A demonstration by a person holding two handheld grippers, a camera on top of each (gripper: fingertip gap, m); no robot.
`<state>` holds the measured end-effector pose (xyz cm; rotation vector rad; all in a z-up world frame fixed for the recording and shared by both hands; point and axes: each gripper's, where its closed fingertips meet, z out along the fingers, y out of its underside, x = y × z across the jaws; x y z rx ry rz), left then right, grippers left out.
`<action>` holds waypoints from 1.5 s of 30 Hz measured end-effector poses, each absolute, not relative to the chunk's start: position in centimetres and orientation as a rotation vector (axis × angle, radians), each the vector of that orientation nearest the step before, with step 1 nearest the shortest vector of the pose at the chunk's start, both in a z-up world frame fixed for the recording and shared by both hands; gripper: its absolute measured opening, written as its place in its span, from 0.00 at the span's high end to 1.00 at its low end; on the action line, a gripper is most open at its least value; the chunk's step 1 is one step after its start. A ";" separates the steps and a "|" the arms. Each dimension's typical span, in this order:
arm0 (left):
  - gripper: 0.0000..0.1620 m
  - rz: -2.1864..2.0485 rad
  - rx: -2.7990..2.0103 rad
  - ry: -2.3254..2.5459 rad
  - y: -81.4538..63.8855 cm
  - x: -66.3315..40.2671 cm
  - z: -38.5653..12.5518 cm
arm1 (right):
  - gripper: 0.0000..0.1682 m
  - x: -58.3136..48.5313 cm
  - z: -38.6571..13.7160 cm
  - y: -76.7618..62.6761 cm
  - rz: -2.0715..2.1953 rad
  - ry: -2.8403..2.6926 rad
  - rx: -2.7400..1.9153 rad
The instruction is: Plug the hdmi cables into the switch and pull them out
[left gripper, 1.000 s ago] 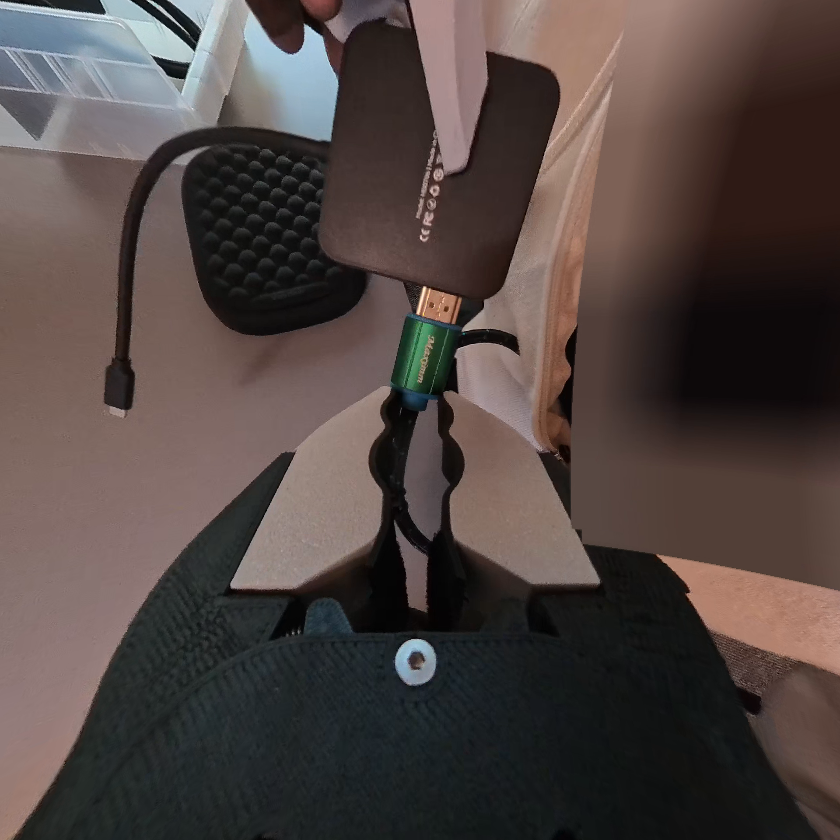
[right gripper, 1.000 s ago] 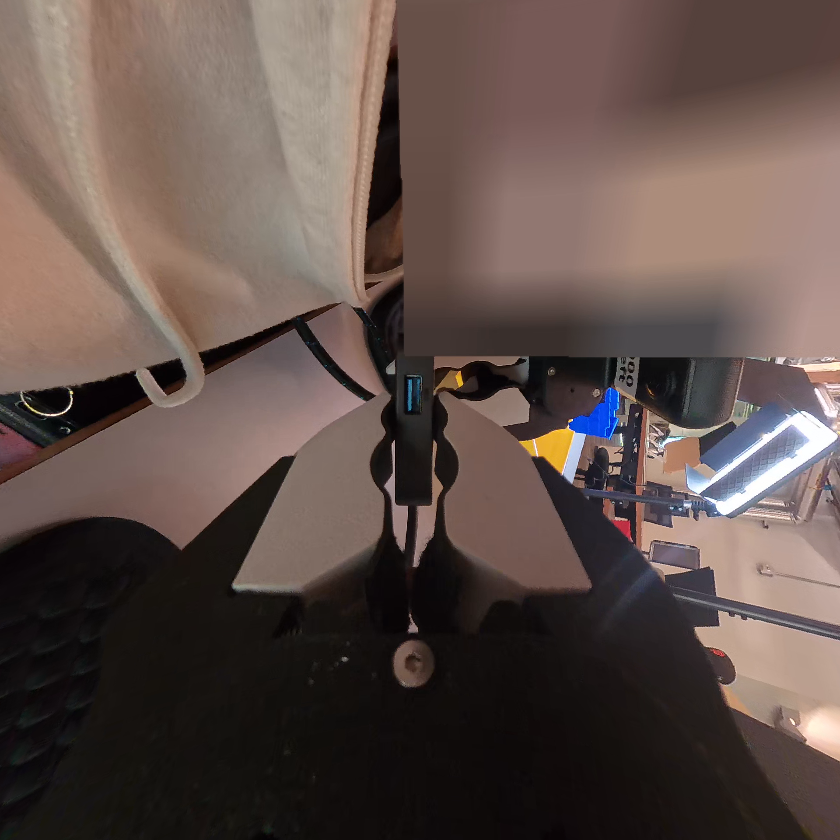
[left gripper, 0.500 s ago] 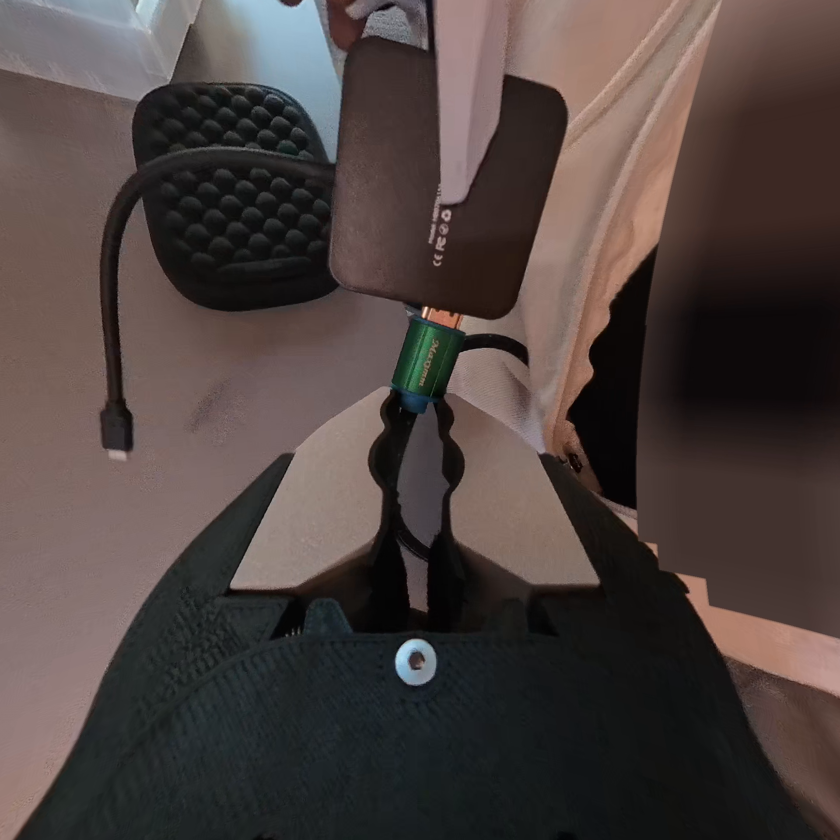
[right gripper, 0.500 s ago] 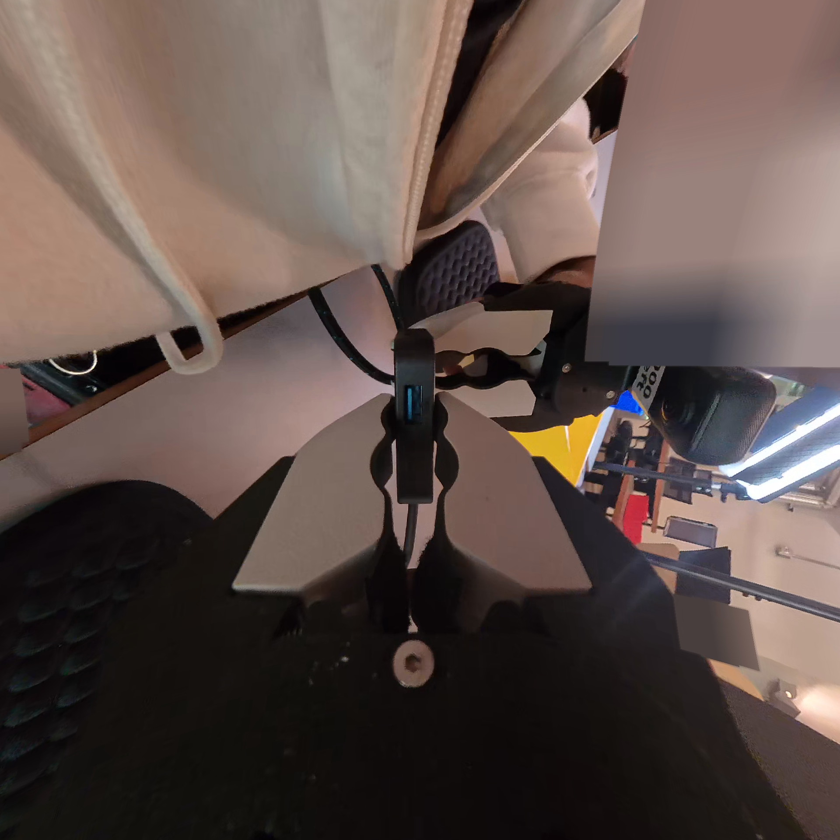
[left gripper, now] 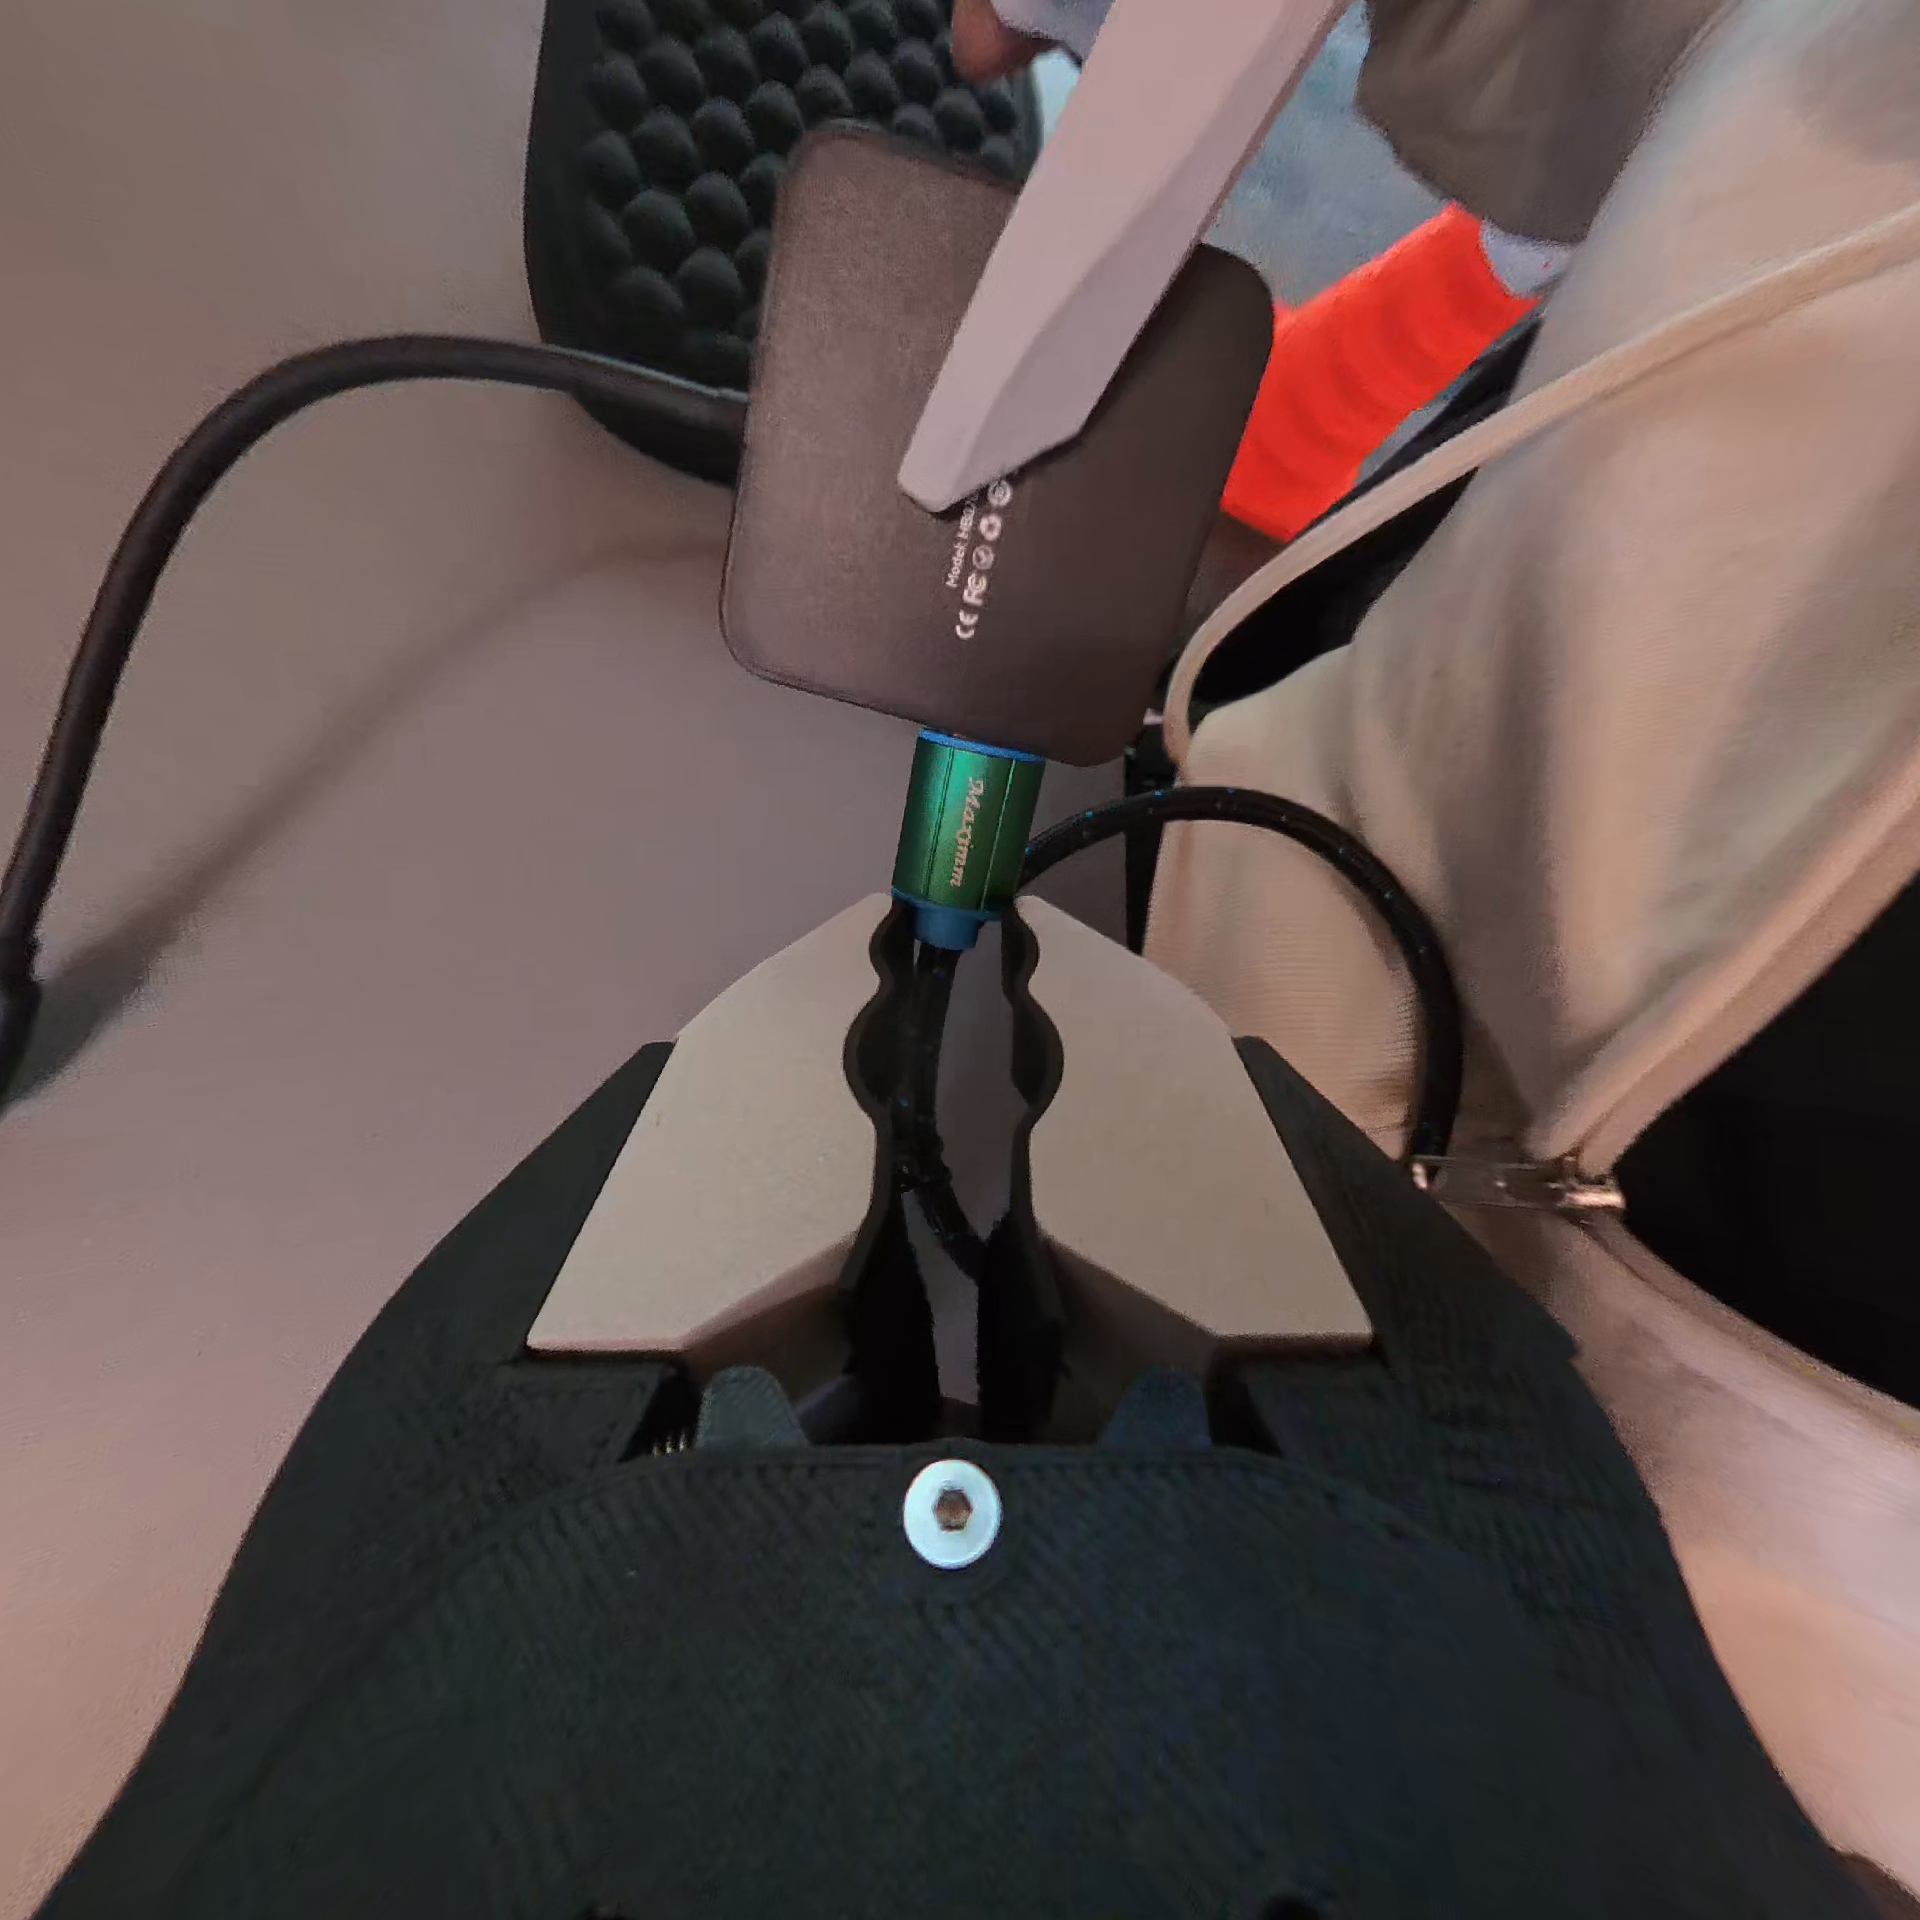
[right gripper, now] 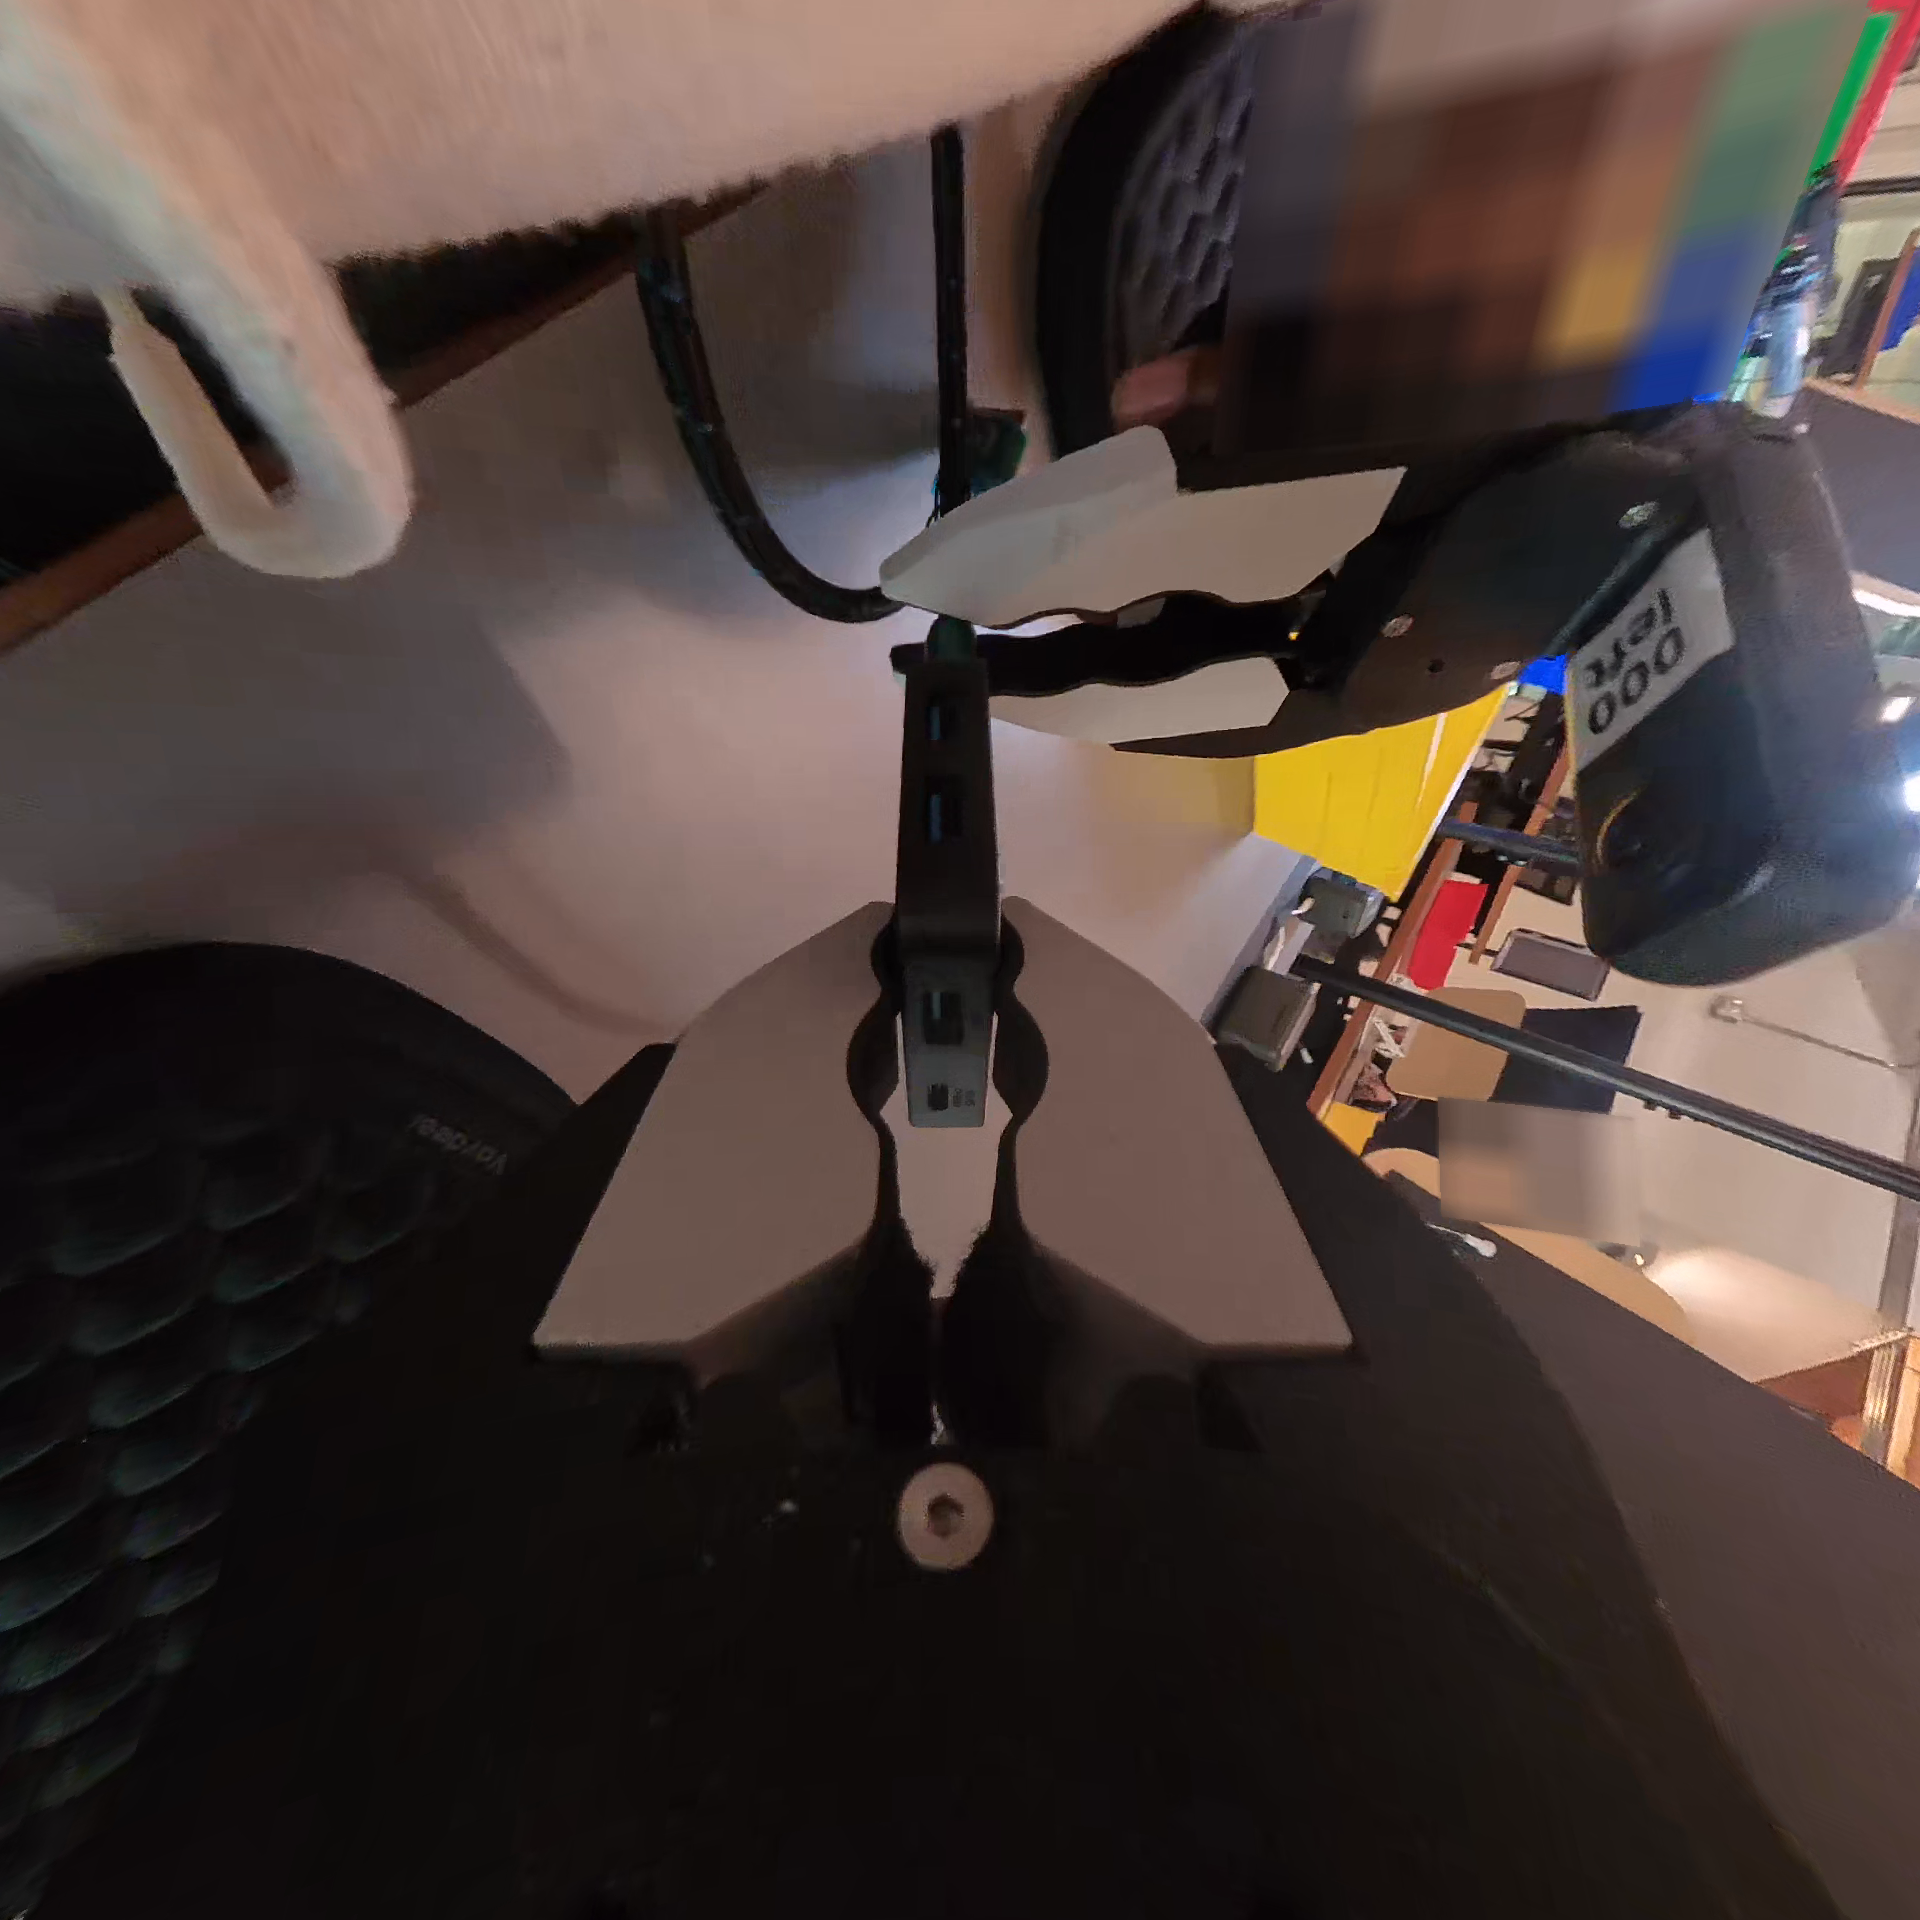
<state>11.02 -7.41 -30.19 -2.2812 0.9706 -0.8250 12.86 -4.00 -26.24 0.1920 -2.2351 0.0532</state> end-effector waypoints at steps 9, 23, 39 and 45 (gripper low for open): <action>0.60 -0.140 -2.071 0.685 -2.1 2.6 -25.5 | 0.92 10.6 -21.9 2.6 -0.345 -1.870 -0.064; 0.75 -0.454 -1.248 -0.280 -6.6 -10.5 -20.5 | 0.92 34.0 -6.1 20.6 -1.140 -0.879 -0.930; 0.74 -0.407 -1.330 -0.198 -5.9 -9.1 -21.2 | 0.64 33.8 -24.3 24.7 -0.250 -1.047 -1.954; 0.74 -0.385 -1.331 -0.182 -5.9 -8.9 -21.2 | 0.55 32.0 -20.4 21.2 0.153 -0.750 -1.790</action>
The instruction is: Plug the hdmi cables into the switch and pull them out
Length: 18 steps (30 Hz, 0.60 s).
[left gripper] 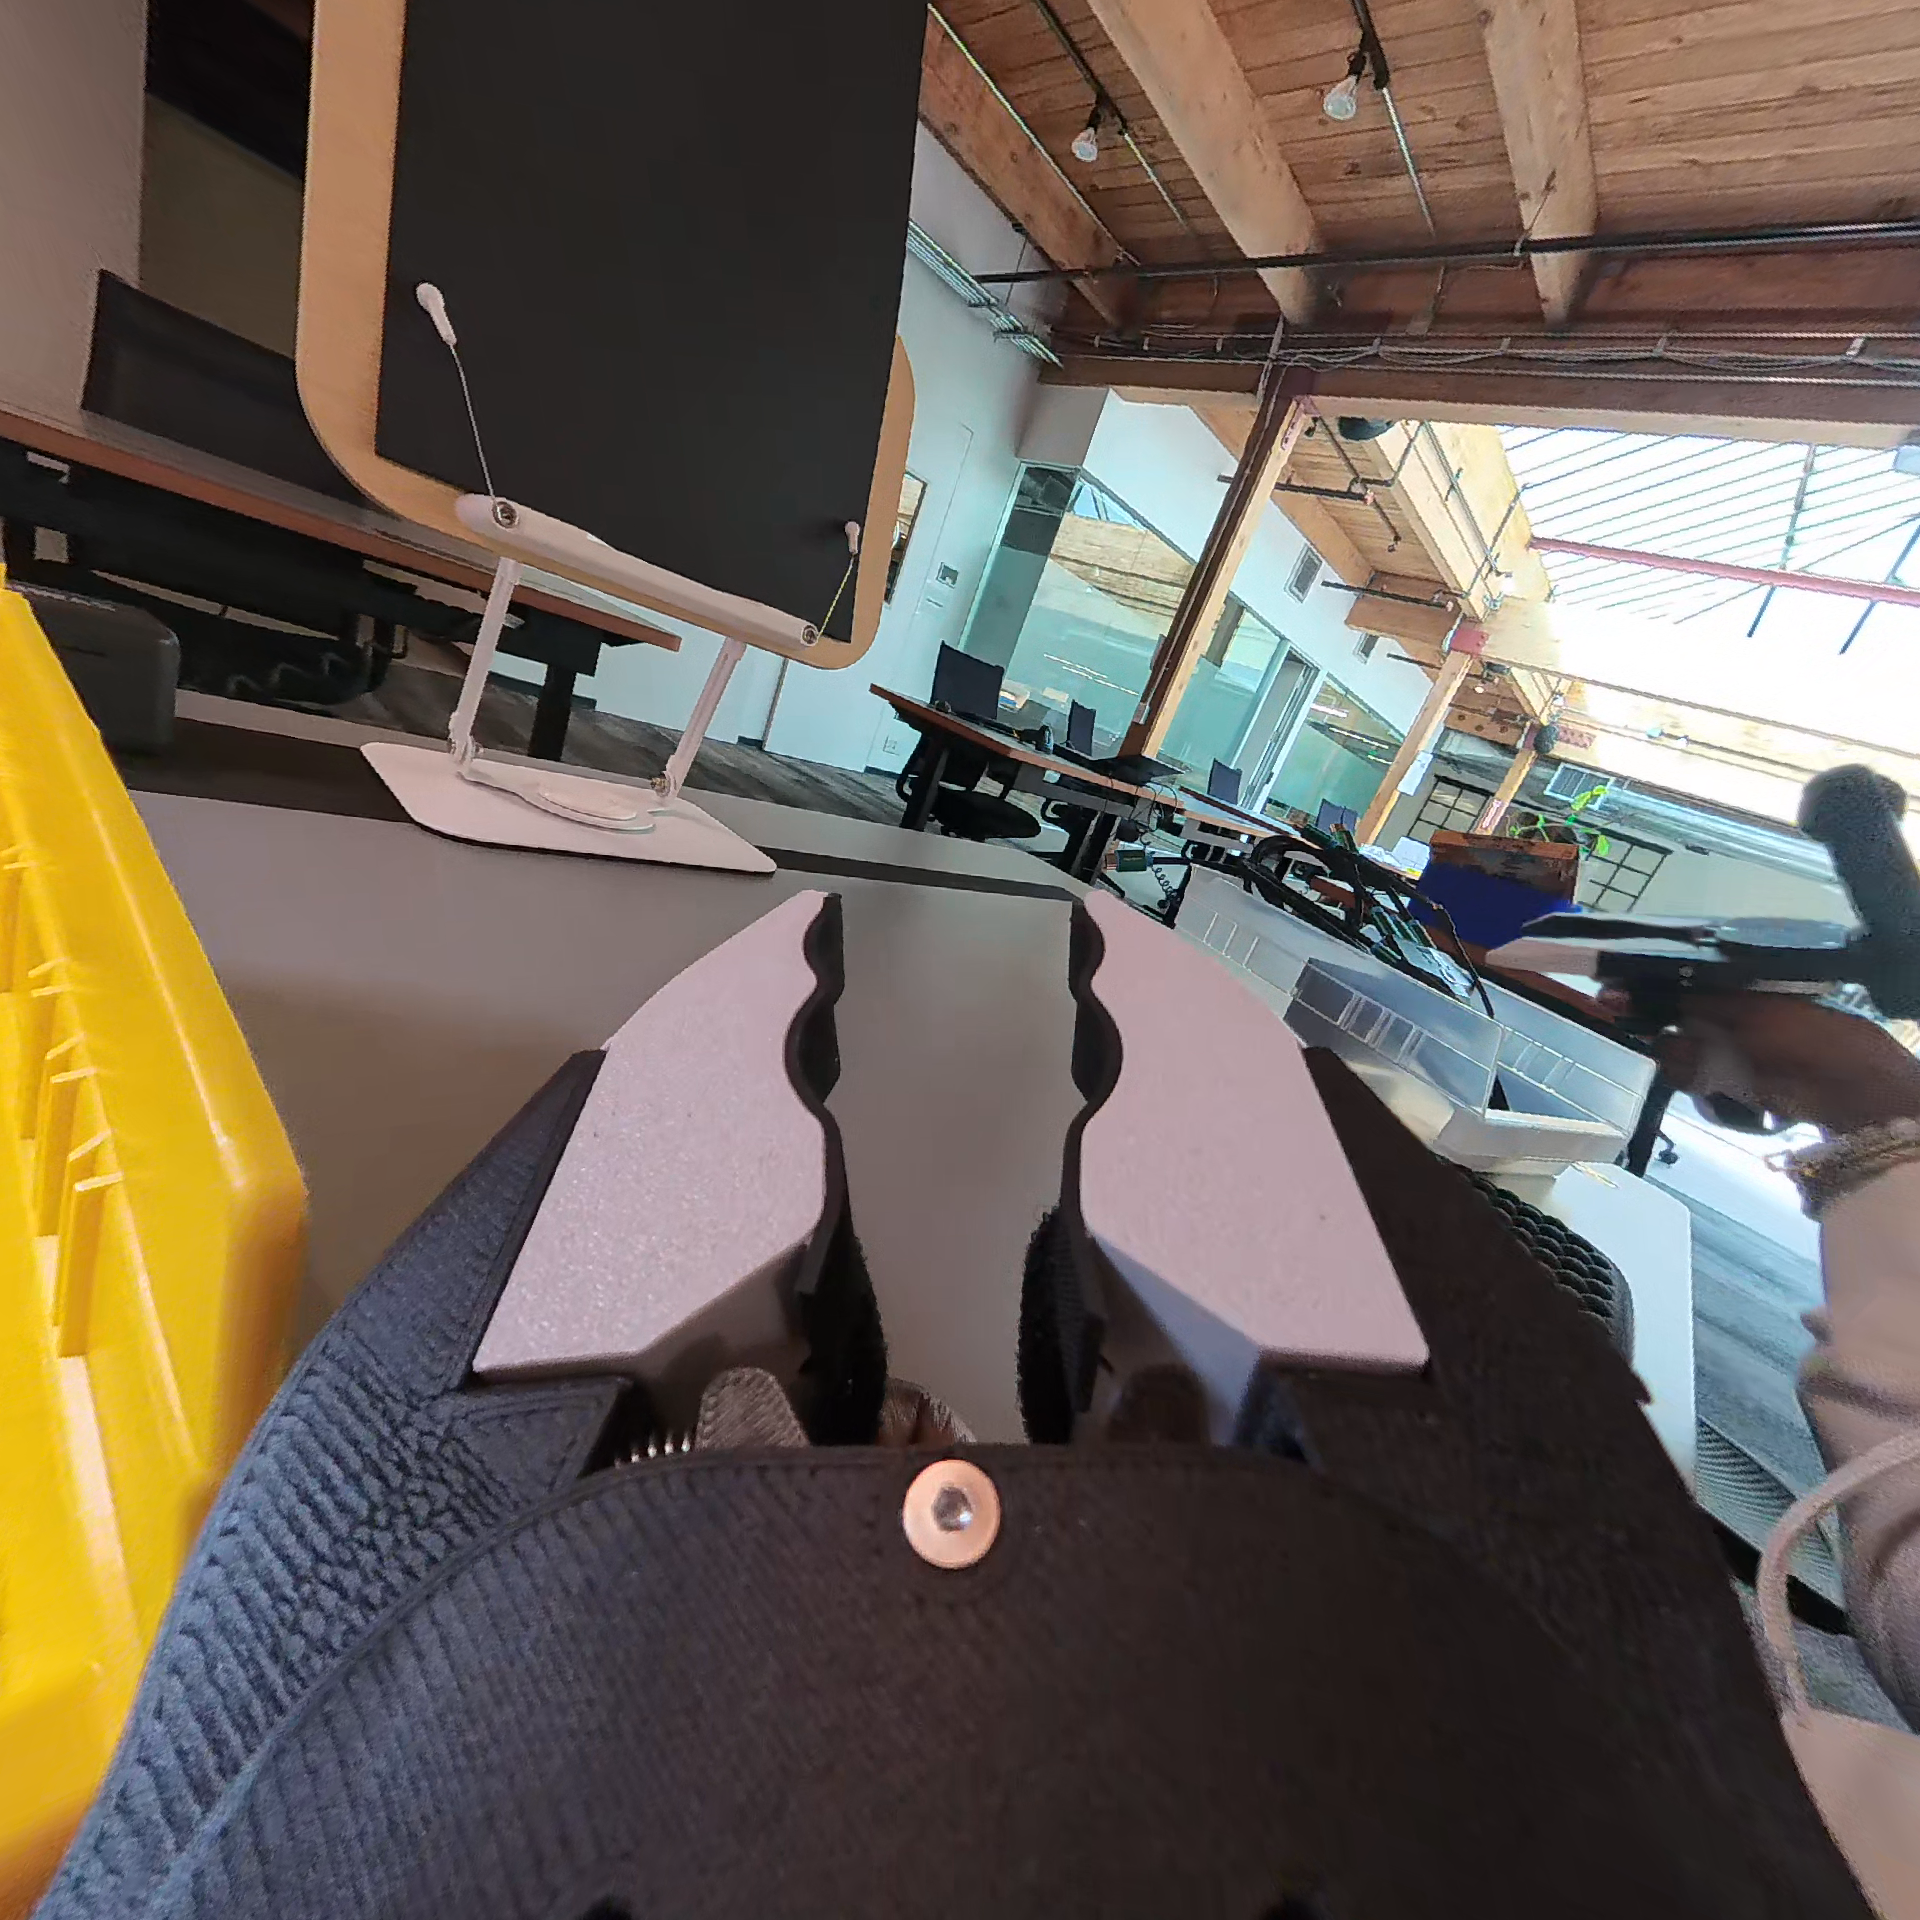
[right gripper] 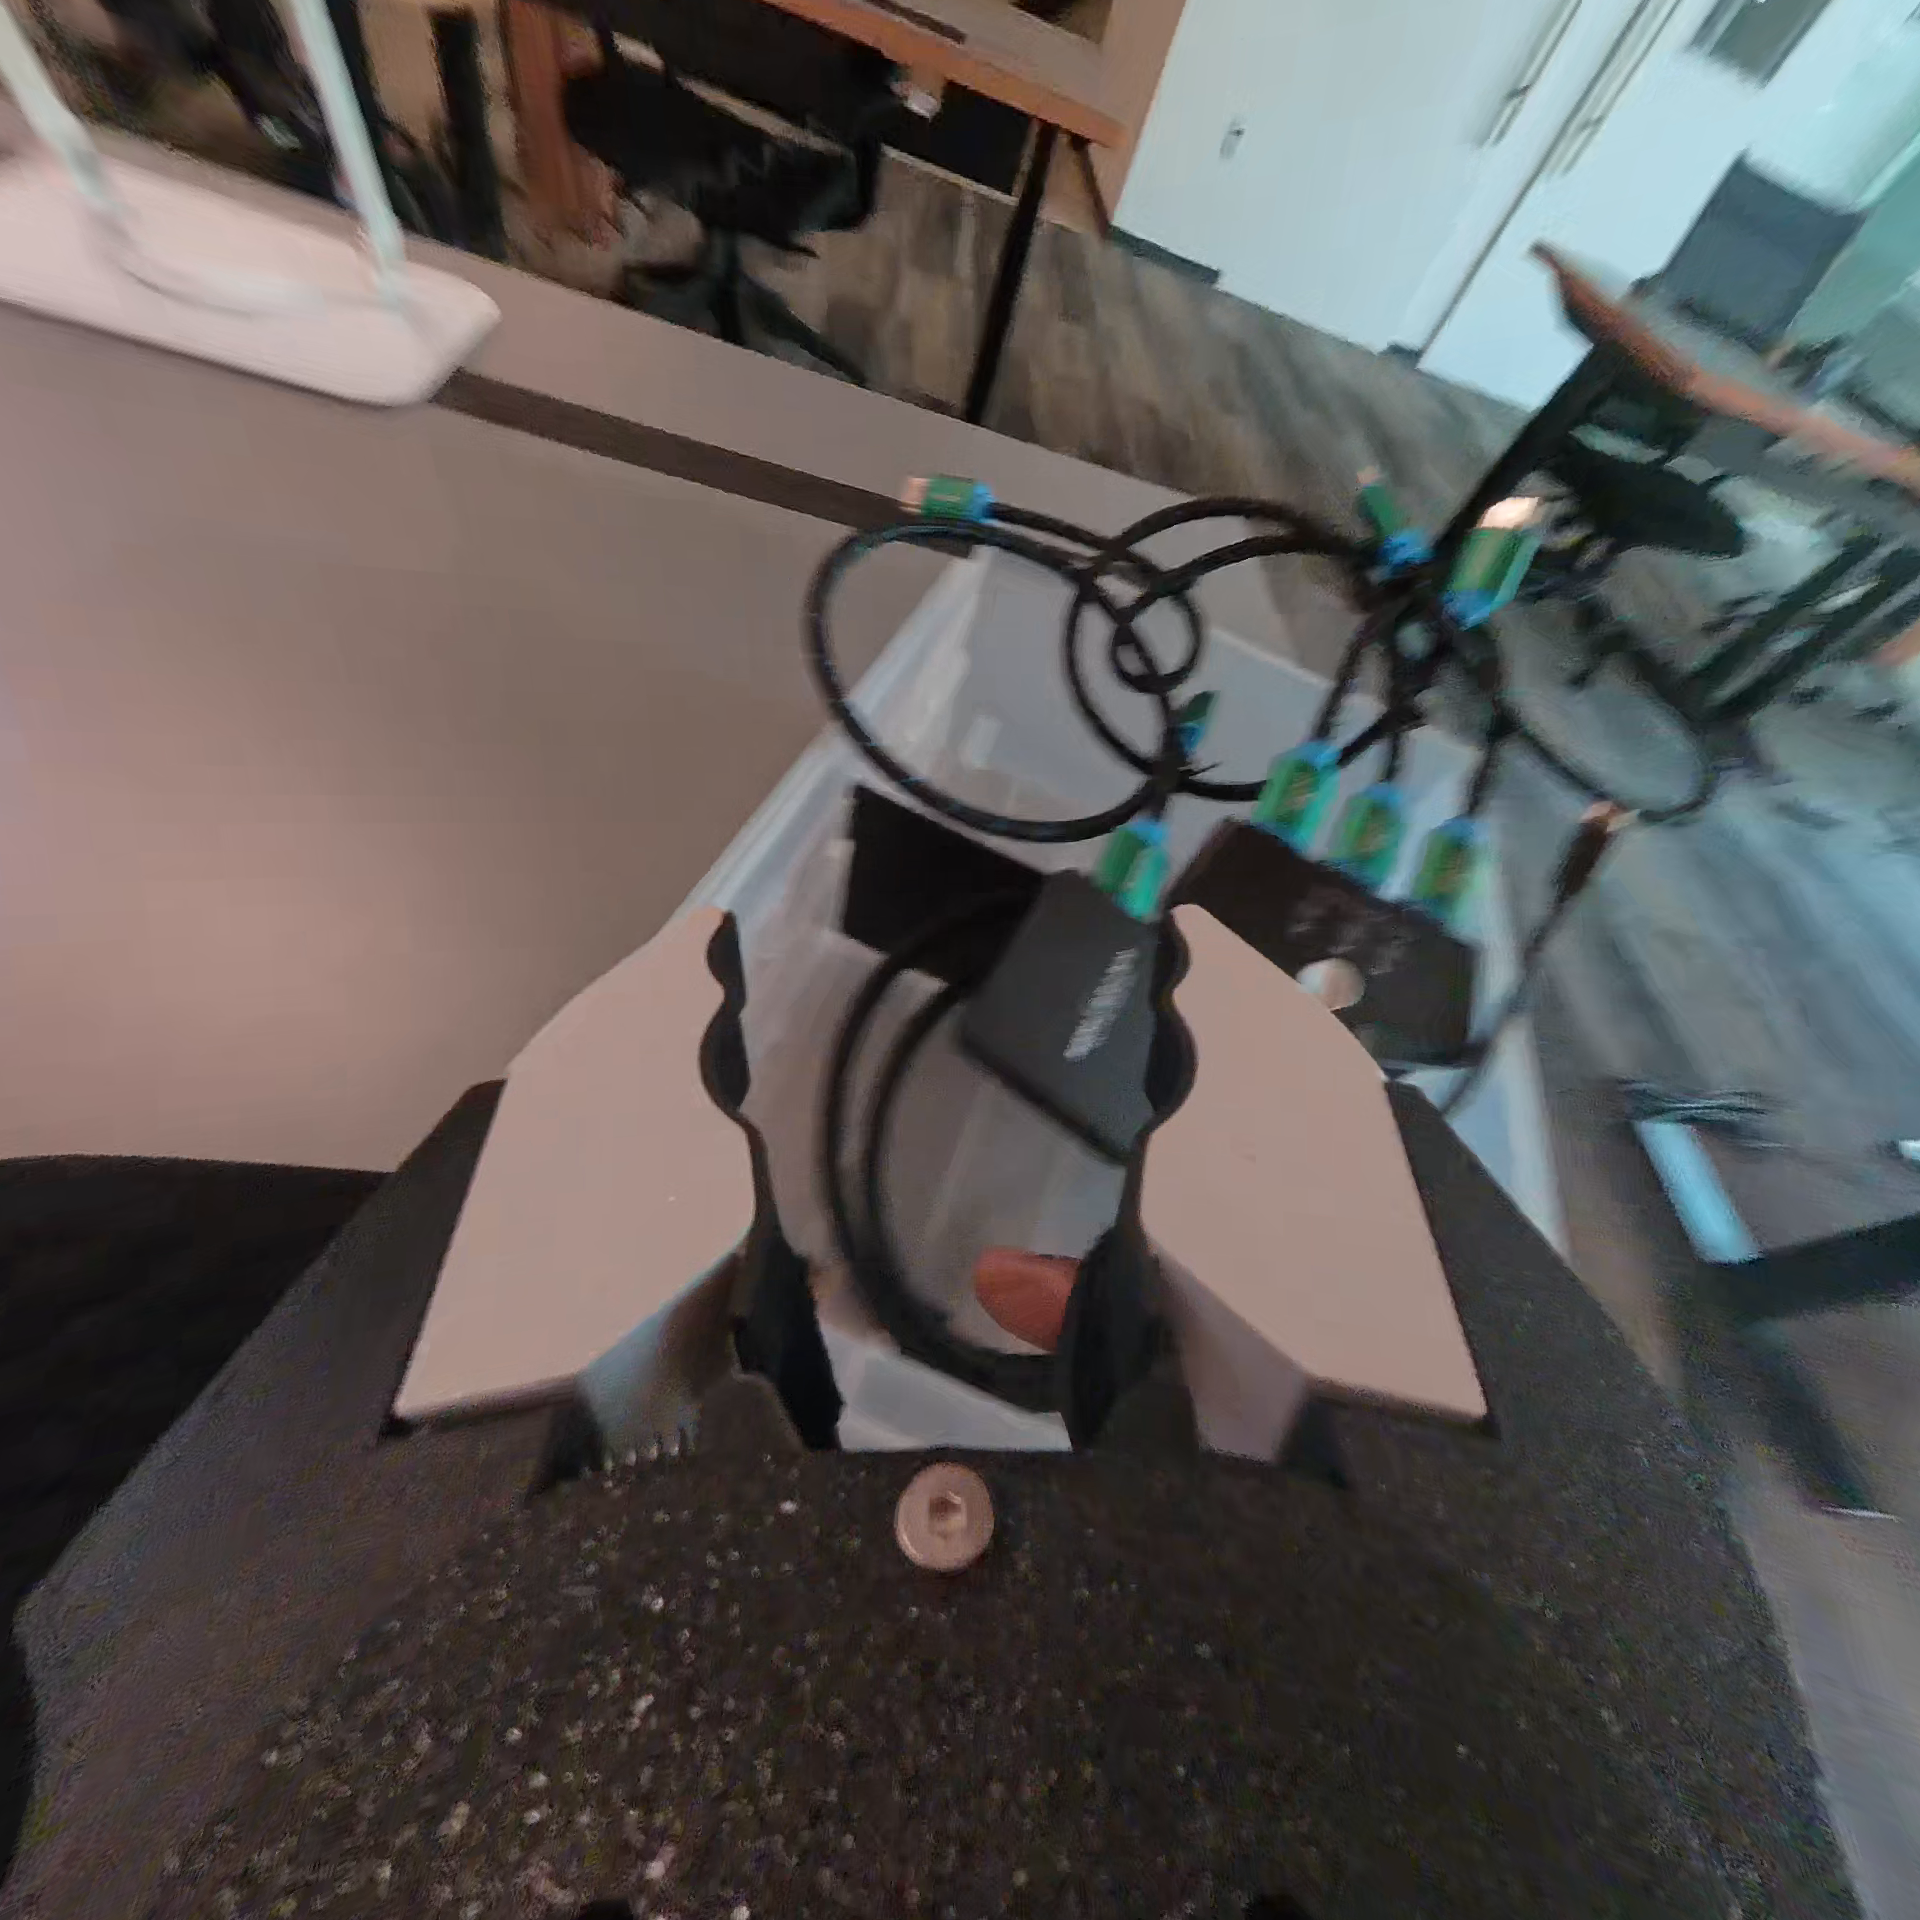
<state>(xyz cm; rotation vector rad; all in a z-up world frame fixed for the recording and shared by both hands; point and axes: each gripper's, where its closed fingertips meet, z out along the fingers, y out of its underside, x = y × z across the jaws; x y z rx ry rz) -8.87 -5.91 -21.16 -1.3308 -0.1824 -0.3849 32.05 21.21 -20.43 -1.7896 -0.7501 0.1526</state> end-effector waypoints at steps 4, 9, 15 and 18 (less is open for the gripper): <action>0.73 -0.333 -1.342 -0.158 -5.9 -8.5 -21.2 | 0.39 27.2 -24.4 17.7 0.453 -0.843 -1.913; 0.68 0.163 -1.299 -0.271 -7.9 -11.6 -20.1 | 0.60 25.9 -28.5 19.0 0.230 -0.926 -2.074; 0.64 0.691 -1.508 -0.402 -10.2 -15.5 -21.1 | 0.77 26.5 -29.4 19.9 0.023 -0.948 -2.069; 0.63 0.684 -1.548 -0.453 -10.8 -16.4 -21.6 | 0.77 26.5 -29.4 20.0 -0.017 -0.954 -2.058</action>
